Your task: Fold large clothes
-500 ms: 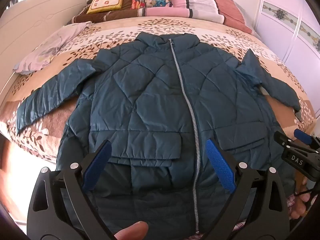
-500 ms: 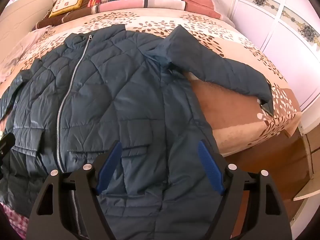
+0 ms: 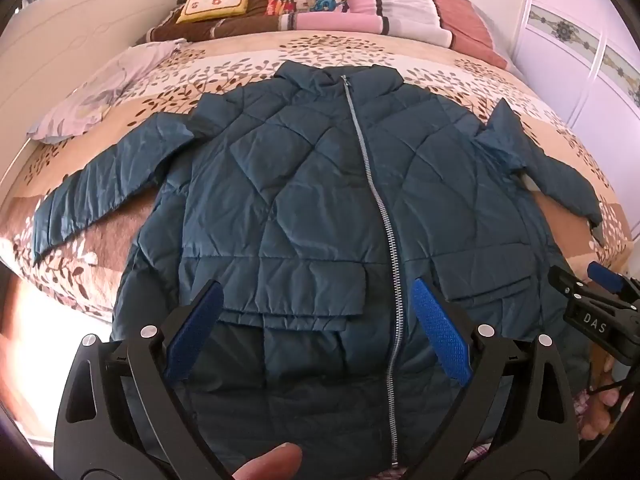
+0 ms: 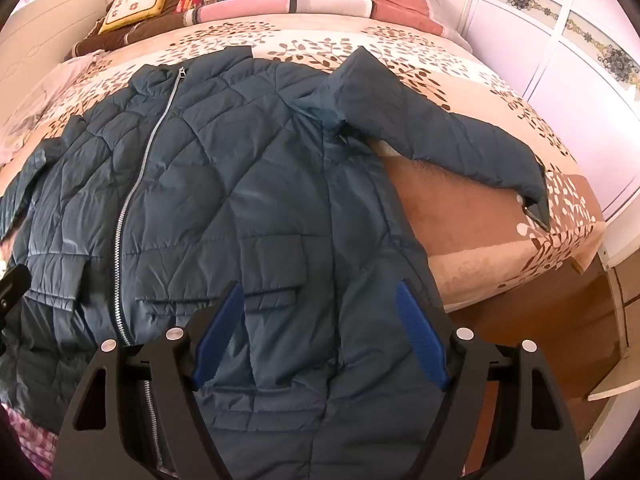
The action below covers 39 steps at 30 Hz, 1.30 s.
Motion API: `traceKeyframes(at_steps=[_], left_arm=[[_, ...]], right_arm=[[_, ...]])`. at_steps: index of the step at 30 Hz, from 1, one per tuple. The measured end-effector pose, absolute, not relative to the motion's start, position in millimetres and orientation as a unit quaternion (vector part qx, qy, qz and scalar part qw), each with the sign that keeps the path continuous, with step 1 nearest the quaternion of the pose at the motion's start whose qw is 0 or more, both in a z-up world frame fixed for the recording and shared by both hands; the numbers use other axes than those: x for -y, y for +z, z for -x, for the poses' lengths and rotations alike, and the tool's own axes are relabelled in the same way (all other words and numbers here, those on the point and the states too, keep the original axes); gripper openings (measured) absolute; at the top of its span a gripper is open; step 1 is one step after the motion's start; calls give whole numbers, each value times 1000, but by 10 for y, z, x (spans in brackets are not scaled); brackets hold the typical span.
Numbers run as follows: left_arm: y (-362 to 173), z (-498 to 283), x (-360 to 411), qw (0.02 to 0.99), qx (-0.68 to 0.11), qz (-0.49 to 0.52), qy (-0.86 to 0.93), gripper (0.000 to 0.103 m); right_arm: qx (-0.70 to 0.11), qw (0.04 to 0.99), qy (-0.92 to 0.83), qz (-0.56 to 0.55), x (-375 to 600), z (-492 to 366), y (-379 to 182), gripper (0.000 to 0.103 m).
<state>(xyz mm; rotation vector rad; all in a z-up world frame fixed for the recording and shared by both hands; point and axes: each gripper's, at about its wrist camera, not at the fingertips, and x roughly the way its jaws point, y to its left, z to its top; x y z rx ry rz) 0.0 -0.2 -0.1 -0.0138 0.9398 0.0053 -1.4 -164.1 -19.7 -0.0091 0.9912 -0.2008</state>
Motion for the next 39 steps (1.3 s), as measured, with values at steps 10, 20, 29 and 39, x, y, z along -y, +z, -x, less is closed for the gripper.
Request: traceKeyframes(at_steps=[10, 20, 29, 39], left_arm=[[0, 5, 12, 891, -454, 8, 2, 94], [-76, 50, 28, 891, -454, 7, 1, 94], [-53, -16, -30, 890, -456, 9, 1, 94], [-44, -23, -31, 889, -458, 10, 1, 94]], right_arm=[[-477, 874, -95, 3, 1648, 4, -218, 76], [-478, 873, -95, 2, 1647, 4, -234, 76], [-479, 873, -95, 2, 1645, 7, -238, 76], [-481, 872, -94, 1, 1643, 2, -239, 76]])
